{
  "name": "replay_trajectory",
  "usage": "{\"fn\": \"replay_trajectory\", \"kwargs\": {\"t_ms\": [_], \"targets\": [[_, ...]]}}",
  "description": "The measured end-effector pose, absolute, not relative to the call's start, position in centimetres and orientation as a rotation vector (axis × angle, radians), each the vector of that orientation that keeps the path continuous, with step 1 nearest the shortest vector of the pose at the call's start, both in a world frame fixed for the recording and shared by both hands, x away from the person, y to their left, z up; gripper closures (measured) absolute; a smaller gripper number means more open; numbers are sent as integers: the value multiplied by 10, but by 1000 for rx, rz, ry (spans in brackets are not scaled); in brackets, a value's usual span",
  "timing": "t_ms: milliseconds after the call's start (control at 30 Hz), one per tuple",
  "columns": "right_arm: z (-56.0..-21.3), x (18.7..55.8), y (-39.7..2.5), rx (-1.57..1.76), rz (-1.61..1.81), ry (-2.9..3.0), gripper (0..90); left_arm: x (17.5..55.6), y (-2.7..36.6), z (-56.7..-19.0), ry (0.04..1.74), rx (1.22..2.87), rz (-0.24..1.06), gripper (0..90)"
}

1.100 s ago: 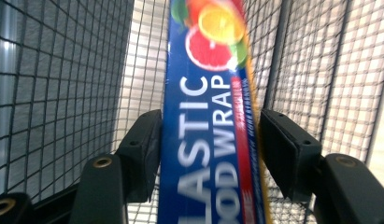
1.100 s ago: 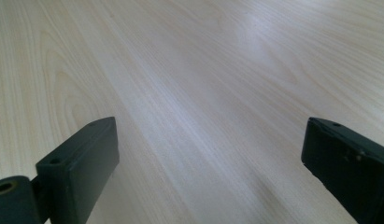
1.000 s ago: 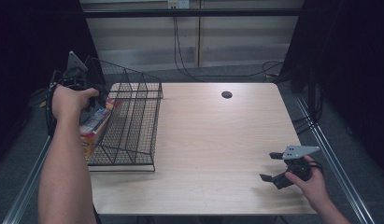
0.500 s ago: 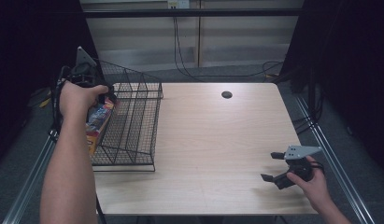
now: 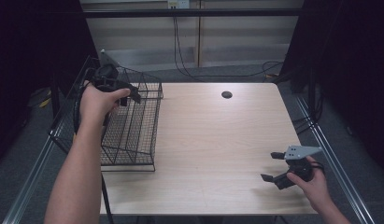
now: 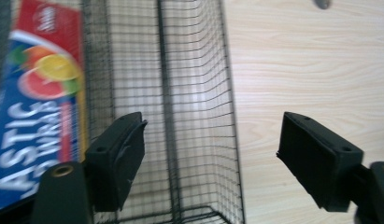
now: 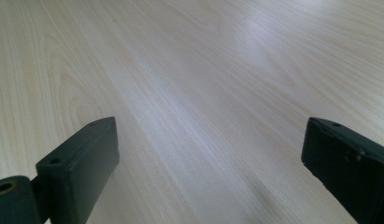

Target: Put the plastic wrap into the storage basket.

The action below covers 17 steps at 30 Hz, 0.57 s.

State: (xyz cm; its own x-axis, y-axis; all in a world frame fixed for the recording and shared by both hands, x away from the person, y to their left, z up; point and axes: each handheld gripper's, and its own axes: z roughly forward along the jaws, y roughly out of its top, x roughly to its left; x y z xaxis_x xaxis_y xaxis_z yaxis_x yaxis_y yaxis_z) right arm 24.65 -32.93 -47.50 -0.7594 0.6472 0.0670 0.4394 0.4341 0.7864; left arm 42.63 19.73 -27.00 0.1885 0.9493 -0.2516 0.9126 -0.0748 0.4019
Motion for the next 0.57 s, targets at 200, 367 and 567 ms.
{"fn": "replay_trajectory", "kwargs": {"t_ms": [200,367,567], "targets": [[-475,246,-329,945,1228,2439,44,421,180,-274,1636,2017,112,161],[-475,246,-329,945,1230,2437,44,417,170,-278,1579,2031,113,139],[-475,245,-329,942,1227,2435,44,412,155,-286,1506,2069,102,126]]}}
